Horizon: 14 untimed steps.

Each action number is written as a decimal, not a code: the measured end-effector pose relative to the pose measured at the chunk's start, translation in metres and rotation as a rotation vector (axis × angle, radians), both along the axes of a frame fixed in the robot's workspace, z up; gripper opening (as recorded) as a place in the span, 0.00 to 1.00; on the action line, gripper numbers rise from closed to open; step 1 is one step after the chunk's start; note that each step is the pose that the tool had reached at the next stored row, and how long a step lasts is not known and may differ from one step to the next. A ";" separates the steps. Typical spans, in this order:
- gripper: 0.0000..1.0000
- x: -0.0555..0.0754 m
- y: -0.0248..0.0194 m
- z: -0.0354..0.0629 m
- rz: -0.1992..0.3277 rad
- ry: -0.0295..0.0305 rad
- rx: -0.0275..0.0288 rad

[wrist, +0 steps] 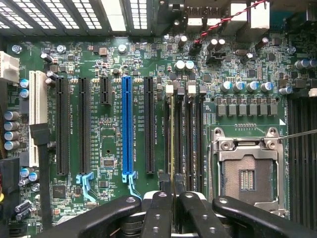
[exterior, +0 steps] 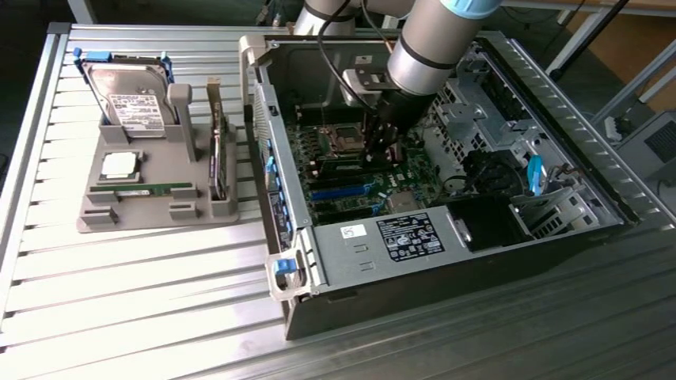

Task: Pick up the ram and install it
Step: 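Insert the ram into the slot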

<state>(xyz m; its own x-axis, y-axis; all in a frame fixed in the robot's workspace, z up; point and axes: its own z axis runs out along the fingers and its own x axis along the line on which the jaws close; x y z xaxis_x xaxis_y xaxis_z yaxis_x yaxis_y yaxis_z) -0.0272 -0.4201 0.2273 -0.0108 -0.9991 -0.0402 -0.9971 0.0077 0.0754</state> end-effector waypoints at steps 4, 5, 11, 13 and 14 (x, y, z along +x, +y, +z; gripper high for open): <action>0.11 0.000 0.0000 -0.0002 0.000 -0.0001 0.0004; 0.11 0.000 0.0001 0.0003 0.000 -0.0002 0.0005; 0.11 0.000 0.0000 0.0021 0.006 0.0000 -0.0003; 0.11 0.000 0.0000 0.0010 0.006 0.0002 -0.0004; 0.11 0.000 0.0000 -0.0004 0.006 -0.0001 0.0000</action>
